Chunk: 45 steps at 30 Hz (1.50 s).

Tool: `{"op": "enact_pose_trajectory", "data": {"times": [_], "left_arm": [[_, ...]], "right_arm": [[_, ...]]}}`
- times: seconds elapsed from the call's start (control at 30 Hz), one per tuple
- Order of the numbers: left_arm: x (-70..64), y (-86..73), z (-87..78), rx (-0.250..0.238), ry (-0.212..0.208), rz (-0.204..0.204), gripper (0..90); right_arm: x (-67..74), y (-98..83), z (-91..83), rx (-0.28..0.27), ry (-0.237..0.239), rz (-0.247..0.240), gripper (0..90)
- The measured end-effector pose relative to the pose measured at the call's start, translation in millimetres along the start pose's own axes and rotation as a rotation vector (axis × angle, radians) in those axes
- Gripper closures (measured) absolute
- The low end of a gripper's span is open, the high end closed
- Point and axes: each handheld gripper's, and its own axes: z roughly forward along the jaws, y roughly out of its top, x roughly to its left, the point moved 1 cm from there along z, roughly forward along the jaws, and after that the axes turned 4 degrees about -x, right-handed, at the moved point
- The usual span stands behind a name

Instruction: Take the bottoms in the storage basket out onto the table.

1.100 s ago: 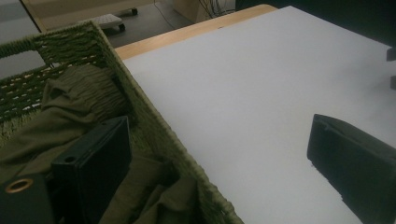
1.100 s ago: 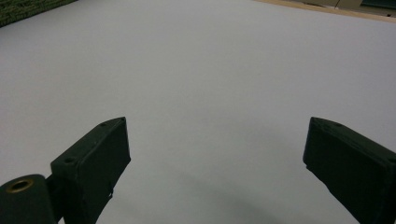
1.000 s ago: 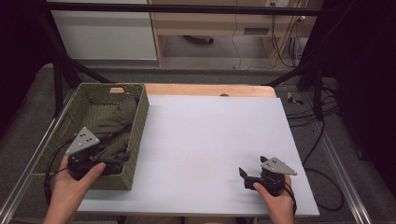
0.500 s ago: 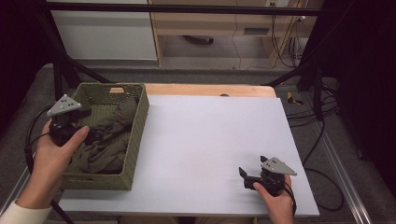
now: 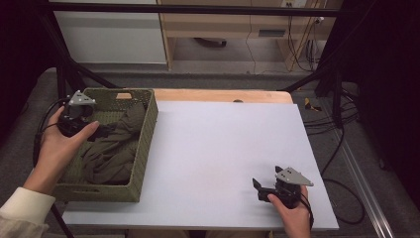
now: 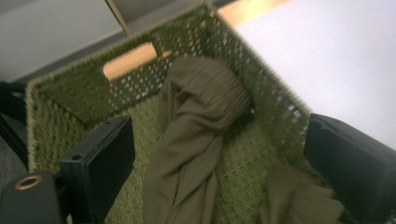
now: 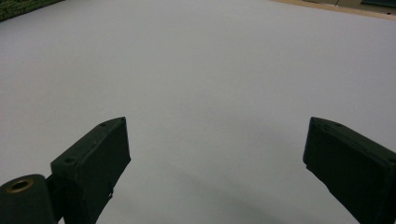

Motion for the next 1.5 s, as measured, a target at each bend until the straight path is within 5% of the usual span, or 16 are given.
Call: {"op": "enact_pose_trajectory", "data": {"times": [0.33,0.83,1.5], "left_arm": [[15.9,-16.8,37.5,0.083,-0.013,-0.036,8.8],[27.2,-49.3,70.2,0.187,-0.027,-0.069,8.3],[33.6,-63.7,75.4,0.203,-0.022,-0.096,7.8]], "right_arm": [[0.5,-1.0,1.3,0.008,0.006,-0.007,7.4],[1.3,-1.3,2.5,0.012,0.015,-0.011,7.3],[1.1,-1.4,2.4,0.014,0.017,-0.008,7.1]]}}
